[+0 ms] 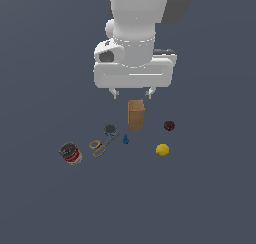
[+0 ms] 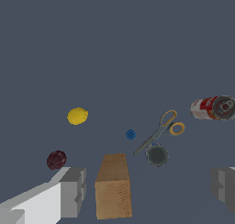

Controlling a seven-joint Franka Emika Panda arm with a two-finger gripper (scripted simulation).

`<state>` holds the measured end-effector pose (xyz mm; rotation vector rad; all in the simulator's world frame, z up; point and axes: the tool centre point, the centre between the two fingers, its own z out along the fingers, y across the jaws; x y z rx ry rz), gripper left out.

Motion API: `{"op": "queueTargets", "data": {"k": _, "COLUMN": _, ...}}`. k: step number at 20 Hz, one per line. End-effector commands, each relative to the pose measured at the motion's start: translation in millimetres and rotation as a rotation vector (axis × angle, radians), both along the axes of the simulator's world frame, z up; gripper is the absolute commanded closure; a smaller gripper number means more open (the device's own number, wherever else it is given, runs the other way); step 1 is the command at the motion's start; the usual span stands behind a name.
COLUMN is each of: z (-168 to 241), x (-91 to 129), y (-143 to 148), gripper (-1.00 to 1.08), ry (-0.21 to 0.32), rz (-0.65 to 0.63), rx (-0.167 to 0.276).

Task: Pick up a designated object from a clutter of objects.

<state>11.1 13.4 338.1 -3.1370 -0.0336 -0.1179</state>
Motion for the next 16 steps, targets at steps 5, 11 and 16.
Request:
{"op": "queueTargets", "data": {"k": 5, "z": 0, "x": 0, "y": -7, "gripper": -0.92, "ry": -0.001, "rz": -0.003, "rx": 0.0}}
{"op": "queueTargets", "data": {"k": 11, "z": -1, "x": -2, "y": -25, "gripper": -0.92, "ry": -0.003, "rz": -0.01, "rx": 0.0}}
{"op": "queueTargets", "data": {"k": 16, "z": -1, "x": -1, "y": -24, "gripper": -0.92, "ry": -0.003, "rz": -0.009, "rx": -0.001}}
